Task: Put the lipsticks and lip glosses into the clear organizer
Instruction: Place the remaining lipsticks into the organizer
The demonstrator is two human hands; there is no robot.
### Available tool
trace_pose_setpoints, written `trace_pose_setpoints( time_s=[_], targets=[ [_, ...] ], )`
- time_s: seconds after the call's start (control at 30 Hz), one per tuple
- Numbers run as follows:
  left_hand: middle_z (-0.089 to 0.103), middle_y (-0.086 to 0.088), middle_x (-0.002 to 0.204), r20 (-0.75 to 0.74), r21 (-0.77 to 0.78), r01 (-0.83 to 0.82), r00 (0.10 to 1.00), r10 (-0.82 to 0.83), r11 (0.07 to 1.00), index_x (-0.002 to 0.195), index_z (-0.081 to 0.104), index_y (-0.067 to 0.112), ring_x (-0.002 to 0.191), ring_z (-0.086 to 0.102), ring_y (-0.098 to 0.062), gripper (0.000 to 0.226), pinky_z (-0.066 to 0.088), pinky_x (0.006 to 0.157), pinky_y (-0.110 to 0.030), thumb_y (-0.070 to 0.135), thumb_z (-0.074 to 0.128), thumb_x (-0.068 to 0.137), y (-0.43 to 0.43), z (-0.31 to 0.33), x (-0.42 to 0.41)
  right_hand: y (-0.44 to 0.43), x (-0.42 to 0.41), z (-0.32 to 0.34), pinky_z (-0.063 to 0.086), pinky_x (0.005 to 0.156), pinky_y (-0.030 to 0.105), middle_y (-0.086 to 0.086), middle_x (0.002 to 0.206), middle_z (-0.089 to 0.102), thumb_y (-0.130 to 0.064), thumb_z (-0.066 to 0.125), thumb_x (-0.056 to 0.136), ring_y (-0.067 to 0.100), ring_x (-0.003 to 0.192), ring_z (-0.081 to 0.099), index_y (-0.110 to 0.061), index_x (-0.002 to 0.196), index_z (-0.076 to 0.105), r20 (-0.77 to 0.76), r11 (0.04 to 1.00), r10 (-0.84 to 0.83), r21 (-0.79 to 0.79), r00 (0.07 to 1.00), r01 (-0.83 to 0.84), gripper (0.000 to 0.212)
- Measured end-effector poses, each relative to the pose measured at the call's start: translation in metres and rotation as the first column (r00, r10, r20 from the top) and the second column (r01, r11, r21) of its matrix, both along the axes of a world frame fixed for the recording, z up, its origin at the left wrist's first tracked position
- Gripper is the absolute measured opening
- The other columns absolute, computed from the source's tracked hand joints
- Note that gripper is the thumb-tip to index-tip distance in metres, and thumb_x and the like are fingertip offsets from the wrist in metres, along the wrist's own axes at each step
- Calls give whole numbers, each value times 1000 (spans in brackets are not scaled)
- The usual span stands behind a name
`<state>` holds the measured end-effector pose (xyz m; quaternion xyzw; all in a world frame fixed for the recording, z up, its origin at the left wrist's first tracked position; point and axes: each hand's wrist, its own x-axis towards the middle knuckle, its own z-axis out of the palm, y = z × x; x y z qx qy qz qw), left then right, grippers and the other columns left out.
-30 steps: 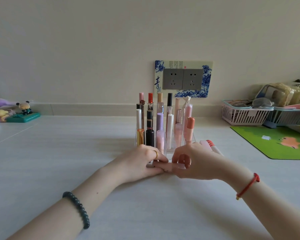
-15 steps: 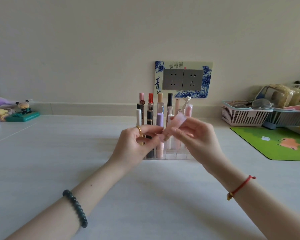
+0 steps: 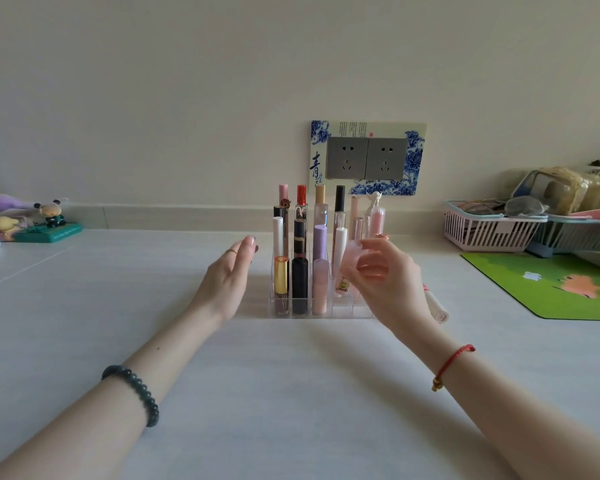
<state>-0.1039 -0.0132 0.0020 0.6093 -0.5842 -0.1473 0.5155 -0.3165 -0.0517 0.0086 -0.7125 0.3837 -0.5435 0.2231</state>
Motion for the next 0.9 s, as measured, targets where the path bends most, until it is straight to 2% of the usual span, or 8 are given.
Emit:
trace_pose_setpoints(
  time_s=[0.07, 0.13, 0.23, 0.37, 0.5, 0.67, 0.8, 0.9],
  targets=[
    [48, -3, 139, -14, 132, 33, 999, -31, 991, 133, 42, 17, 128, 42, -20, 104, 28, 111, -40, 81, 10, 58, 0, -3, 0, 0, 2, -4, 52, 67, 9, -4, 79, 64, -12, 70, 76, 8, 72, 64, -12, 103, 59, -26, 1000, 6, -4, 1000, -6, 29],
    [41, -2, 144, -16, 228, 76, 997, -74, 971, 138, 36, 17, 134, 36, -18, 104, 23, 114, -35, 86, 9, 65, 1, -5, -2, -1, 4, -9, 54, 69, 16, -2, 81, 67, -14, 70, 76, 11, 74, 65, -13, 101, 60, -60, 1000, -8, -19, 998, 7, 27],
    [37, 0, 147, -3, 317, 124, 992, -130, 940, 140, 33, 17, 137, 30, -15, 96, 17, 109, -26, 72, 6, 66, 3, -6, -6, -1, 5, -12, 50, 71, 16, -2, 81, 67, -16, 69, 77, 6, 74, 62, -16, 99, 61, -96, 998, -36, -45, 995, 31, 23],
    [32, 0, 149, 17, 340, 143, 987, -158, 930, 141, 29, 17, 139, 24, -13, 76, 14, 100, -17, 59, 6, 83, 5, -5, -10, -1, 4, -14, 40, 63, 7, -7, 79, 64, -19, 68, 78, -2, 69, 54, -20, 97, 60, -149, 997, -66, -54, 987, 58, 21],
    [28, -1, 151, 55, 348, 170, 978, -201, 922, 141, 28, 14, 140, 22, -11, 65, 12, 99, -14, 49, 7, 91, 7, -6, -12, -4, 5, -18, 38, 56, 5, -6, 80, 66, -24, 66, 79, 0, 69, 54, -20, 98, 61, -188, 996, -88, -33, 978, 83, 20],
    [26, 0, 151, 57, 360, 189, 973, -224, 913, 141, 29, 12, 140, 20, -10, 72, 10, 100, -13, 55, 8, 86, 8, -4, -12, -5, 6, -21, 36, 60, 9, -5, 83, 65, -24, 65, 79, 8, 75, 55, -19, 103, 58, -206, 996, -89, -22, 974, 87, 25],
    [27, 2, 150, 116, 377, 172, 966, -231, 910, 141, 29, 14, 140, 20, -10, 125, 8, 102, -14, 93, 3, 48, 10, -3, -9, -4, 7, -21, 36, 61, 9, -5, 83, 63, -23, 64, 80, 8, 75, 55, -20, 105, 57, -220, 996, -92, -28, 971, 87, 27],
    [25, 0, 152, 103, 385, 161, 971, -215, 909, 142, 27, 13, 141, 19, -10, 103, 9, 102, -14, 76, -4, 66, 9, -5, -10, -4, 7, -21, 33, 61, 6, -4, 84, 64, -23, 64, 80, 6, 74, 53, -20, 107, 57, -230, 996, -92, -26, 969, 89, 28]
  ],
)
